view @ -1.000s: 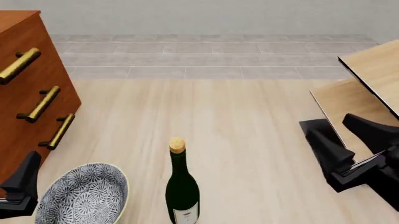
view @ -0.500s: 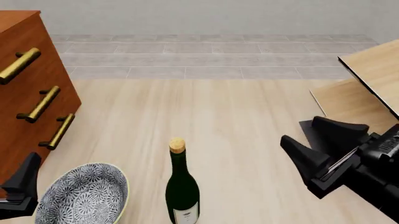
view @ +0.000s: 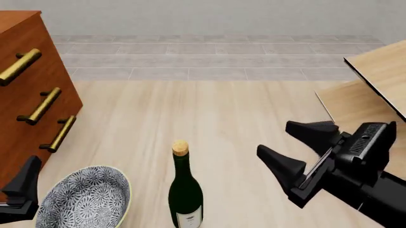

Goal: Put the wine bottle on the wine rack.

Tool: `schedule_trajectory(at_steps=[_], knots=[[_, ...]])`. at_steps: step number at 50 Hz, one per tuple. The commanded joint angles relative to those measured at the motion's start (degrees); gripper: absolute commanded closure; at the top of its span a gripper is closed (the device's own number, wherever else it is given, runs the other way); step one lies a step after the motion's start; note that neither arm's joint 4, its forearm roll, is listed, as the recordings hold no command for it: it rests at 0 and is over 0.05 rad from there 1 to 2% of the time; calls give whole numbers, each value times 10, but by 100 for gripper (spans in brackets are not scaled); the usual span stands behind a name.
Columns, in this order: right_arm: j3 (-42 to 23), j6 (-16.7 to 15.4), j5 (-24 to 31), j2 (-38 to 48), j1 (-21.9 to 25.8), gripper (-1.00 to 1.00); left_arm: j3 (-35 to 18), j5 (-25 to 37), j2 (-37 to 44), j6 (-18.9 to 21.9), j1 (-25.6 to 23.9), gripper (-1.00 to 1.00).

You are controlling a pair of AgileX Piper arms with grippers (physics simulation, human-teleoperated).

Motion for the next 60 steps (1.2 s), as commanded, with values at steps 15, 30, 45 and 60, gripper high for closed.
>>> schedule_trajectory(at_steps=[15,30,45,60], knots=[[-5,19,-92,103,71,-100,0,6,0,-10,4,-100],[-26,15,-126,160,102,-100,0,3,0,-15,8,-100],[-51,16,-145,205,138,-100,0,3,0,-19,9,-100],[-66,22,-171,243,165,-100,0,4,0,-19,13,-100]])
